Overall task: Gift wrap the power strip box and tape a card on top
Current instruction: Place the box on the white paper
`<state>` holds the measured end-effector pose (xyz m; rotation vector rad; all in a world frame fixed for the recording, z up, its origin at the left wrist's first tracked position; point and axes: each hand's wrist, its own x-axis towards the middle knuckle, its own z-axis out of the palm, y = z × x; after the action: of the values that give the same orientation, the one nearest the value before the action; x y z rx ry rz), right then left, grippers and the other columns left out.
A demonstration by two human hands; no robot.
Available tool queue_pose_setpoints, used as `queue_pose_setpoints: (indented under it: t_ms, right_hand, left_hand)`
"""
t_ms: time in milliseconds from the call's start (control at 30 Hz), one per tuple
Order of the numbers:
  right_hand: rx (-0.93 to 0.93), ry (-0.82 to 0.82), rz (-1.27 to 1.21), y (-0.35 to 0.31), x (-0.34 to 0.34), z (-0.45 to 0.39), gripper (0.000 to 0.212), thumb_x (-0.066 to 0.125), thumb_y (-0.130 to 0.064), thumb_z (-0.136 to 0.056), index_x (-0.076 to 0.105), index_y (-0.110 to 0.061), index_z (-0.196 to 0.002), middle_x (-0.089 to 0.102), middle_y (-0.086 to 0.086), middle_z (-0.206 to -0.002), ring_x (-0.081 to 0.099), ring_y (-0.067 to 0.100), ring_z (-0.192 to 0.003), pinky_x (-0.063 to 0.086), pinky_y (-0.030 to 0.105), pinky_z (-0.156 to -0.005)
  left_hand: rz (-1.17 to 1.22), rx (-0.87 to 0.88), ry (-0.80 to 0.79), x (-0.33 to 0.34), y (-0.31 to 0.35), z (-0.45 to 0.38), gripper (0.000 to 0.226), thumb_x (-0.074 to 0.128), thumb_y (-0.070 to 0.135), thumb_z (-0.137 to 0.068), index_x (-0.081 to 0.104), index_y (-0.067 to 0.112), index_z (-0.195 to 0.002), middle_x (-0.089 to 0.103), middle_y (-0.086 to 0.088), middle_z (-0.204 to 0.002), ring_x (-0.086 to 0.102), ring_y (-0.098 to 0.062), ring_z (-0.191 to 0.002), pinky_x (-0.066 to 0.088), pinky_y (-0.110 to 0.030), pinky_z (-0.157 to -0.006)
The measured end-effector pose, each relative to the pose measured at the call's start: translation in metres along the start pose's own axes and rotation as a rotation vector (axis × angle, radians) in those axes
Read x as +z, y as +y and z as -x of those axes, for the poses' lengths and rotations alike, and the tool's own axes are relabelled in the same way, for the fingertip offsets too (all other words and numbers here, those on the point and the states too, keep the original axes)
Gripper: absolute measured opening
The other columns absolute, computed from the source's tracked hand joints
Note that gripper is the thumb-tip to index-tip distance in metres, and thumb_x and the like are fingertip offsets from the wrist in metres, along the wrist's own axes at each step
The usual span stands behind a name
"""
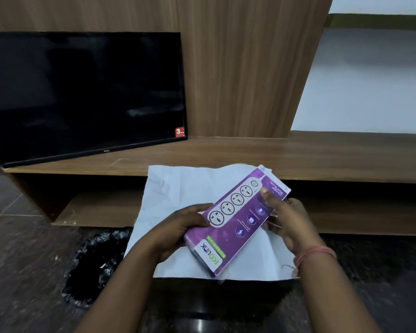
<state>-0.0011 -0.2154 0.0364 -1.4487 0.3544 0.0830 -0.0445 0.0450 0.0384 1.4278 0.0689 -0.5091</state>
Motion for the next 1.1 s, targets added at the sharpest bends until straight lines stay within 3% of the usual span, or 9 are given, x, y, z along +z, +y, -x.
queue_pose_setpoints:
  t_ms: [100, 200, 333, 433, 567, 700, 767, 933, 1100]
  right_hand:
    - [0.012, 0.059, -0.024, -0.002, 0.000, -0.011, 0.065, 0.087, -0.038, -0.075, 0.056, -0.015, -0.128, 0.077, 0.008, -0.104, 0.075, 0.024, -0.082, 0.057, 0.036, -0.065]
    - [0.116, 0.062, 0.001, -0.006, -0.007, -0.017, 0.041, 0.080, -0.023, -0.085, 0.060, -0.012, -0.119, 0.074, 0.008, -0.093, 0.069, 0.022, -0.073, 0.058, 0.036, -0.066]
    - [0.375, -0.022, 0.047, -0.004, -0.016, -0.019, 0.018, 0.071, -0.013, -0.091, 0.062, -0.006, -0.105, 0.069, 0.014, -0.085, 0.067, 0.027, -0.078, 0.062, 0.041, -0.061]
    - [0.429, -0.031, 0.108, 0.000, -0.020, -0.017, 0.020, 0.071, -0.009, -0.091, 0.059, -0.005, -0.106, 0.070, 0.021, -0.098, 0.067, 0.034, -0.089, 0.062, 0.047, -0.063]
    - [0.456, -0.065, 0.219, 0.005, -0.019, -0.016, 0.029, 0.076, -0.021, -0.088, 0.060, -0.010, -0.110, 0.065, 0.021, -0.120, 0.063, 0.036, -0.090, 0.062, 0.048, -0.071]
    - [0.462, -0.104, 0.184, 0.009, -0.017, -0.015, 0.026, 0.068, -0.012, -0.095, 0.060, -0.007, -0.119, 0.072, 0.016, -0.105, 0.067, 0.033, -0.091, 0.060, 0.049, -0.079]
    - [0.432, -0.093, 0.133, 0.008, -0.017, -0.016, 0.023, 0.060, -0.005, -0.098, 0.058, -0.007, -0.122, 0.073, 0.014, -0.097, 0.069, 0.029, -0.087, 0.060, 0.046, -0.074]
    - [0.397, -0.088, 0.089, 0.006, -0.019, -0.016, 0.036, 0.053, 0.003, -0.100, 0.053, -0.010, -0.134, 0.072, 0.015, -0.105, 0.070, 0.028, -0.089, 0.063, 0.045, -0.063]
    - [0.379, -0.144, 0.110, -0.002, -0.018, -0.012, 0.024, 0.055, -0.003, -0.100, 0.058, -0.006, -0.124, 0.073, 0.015, -0.103, 0.070, 0.034, -0.093, 0.060, 0.048, -0.079]
  left_hand:
    - [0.016, -0.010, 0.010, -0.020, 0.003, -0.004, 0.052, 0.065, 0.017, -0.081, 0.063, 0.019, -0.133, 0.070, -0.011, -0.128, 0.065, -0.039, -0.120, 0.046, -0.046, -0.100]
    - [0.045, -0.037, 0.018, -0.041, 0.003, -0.004, 0.046, 0.071, 0.015, -0.084, 0.066, 0.014, -0.130, 0.070, -0.017, -0.128, 0.065, -0.038, -0.118, 0.048, -0.048, -0.103]
    - [0.148, -0.090, 0.243, -0.056, -0.006, -0.012, 0.048, 0.079, 0.027, -0.082, 0.068, 0.006, -0.125, 0.071, -0.023, -0.120, 0.069, -0.035, -0.102, 0.053, -0.053, -0.099]
    - [0.317, -0.092, 0.375, -0.058, -0.009, -0.018, 0.038, 0.079, 0.021, -0.085, 0.069, 0.000, -0.114, 0.074, -0.024, -0.109, 0.072, -0.035, -0.089, 0.061, -0.052, -0.088]
    - [0.368, -0.023, 0.369, -0.058, -0.010, -0.021, 0.032, 0.065, 0.005, -0.093, 0.065, -0.007, -0.122, 0.069, -0.029, -0.120, 0.074, -0.034, -0.086, 0.062, -0.049, -0.082]
    - [0.362, -0.007, 0.403, -0.062, -0.013, -0.021, 0.035, 0.068, 0.008, -0.090, 0.055, -0.001, -0.122, 0.070, -0.028, -0.118, 0.073, -0.034, -0.084, 0.063, -0.044, -0.071]
    - [0.321, -0.061, 0.394, -0.061, -0.012, -0.019, 0.030, 0.069, 0.011, -0.090, 0.059, -0.001, -0.116, 0.072, -0.025, -0.115, 0.074, -0.035, -0.088, 0.062, -0.049, -0.081]
    - [0.260, -0.143, 0.431, -0.062, -0.009, -0.015, 0.027, 0.065, 0.008, -0.095, 0.066, -0.002, -0.120, 0.073, -0.023, -0.110, 0.066, -0.033, -0.094, 0.055, -0.053, -0.098]
    - [0.293, 0.047, 0.379, -0.068, -0.004, -0.010, 0.025, 0.058, 0.002, -0.097, 0.065, 0.002, -0.121, 0.070, -0.024, -0.123, 0.071, -0.031, -0.093, 0.057, -0.048, -0.094]
